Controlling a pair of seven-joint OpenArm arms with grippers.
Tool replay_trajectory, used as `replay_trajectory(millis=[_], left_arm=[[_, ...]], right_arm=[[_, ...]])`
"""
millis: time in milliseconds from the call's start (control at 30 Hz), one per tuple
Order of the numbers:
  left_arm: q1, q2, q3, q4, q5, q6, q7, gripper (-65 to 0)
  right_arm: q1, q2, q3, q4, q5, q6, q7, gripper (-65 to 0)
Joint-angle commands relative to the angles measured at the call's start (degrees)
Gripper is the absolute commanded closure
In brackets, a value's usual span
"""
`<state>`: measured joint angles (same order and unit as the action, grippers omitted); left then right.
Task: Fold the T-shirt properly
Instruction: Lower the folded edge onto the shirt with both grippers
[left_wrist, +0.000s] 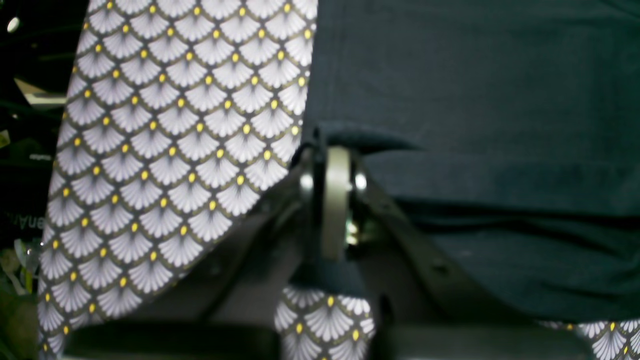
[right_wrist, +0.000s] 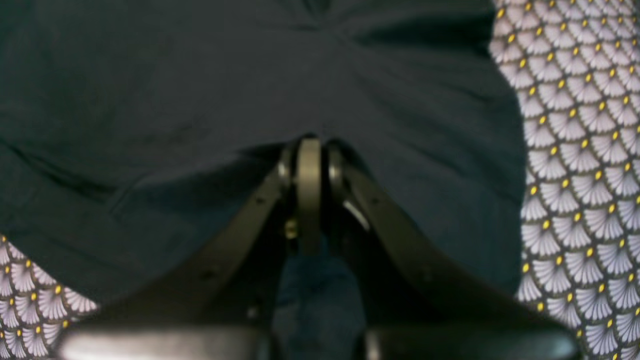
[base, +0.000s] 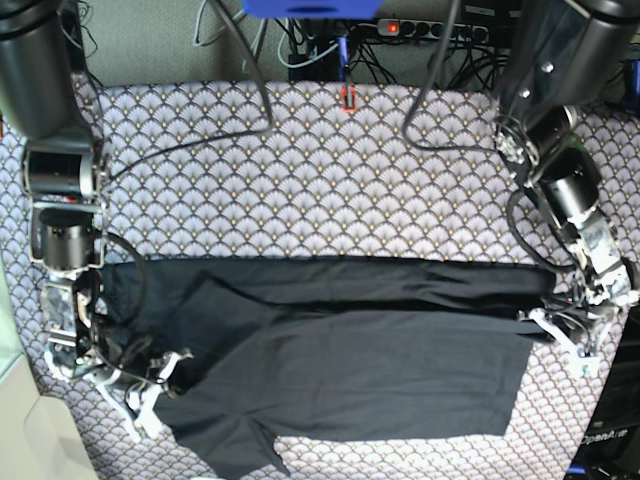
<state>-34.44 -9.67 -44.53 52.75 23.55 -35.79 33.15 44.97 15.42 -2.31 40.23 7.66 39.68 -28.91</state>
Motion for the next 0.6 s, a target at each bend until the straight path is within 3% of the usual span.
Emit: replay_trajectory(millis=[0, 333, 467, 567], left_arm=[[-1.9, -0.9, 0.2, 1.2, -0.7, 0.1, -1.3, 0.0], [-2.2, -0.9, 0.2, 1.3, -0.7, 0.1, -1.3, 0.0], [-2.2, -0.9, 0.2, 1.3, -0.7, 0.1, -1.3, 0.0], [-2.2, -0.9, 0.2, 1.4, -0.7, 0.1, -1.3, -12.3]], right_arm=[[2.5, 0.5, 0.2, 1.0, 0.6, 0.3, 1.6, 0.0], [2.0, 0.6, 0.2, 1.0, 0.6, 0.3, 1.6, -0.6], [2.0, 0.7, 0.7, 1.0, 0.7, 0.3, 1.8, -9.4], [2.0, 1.0, 2.4, 1.0, 0.9, 0.3, 1.9, -17.7]])
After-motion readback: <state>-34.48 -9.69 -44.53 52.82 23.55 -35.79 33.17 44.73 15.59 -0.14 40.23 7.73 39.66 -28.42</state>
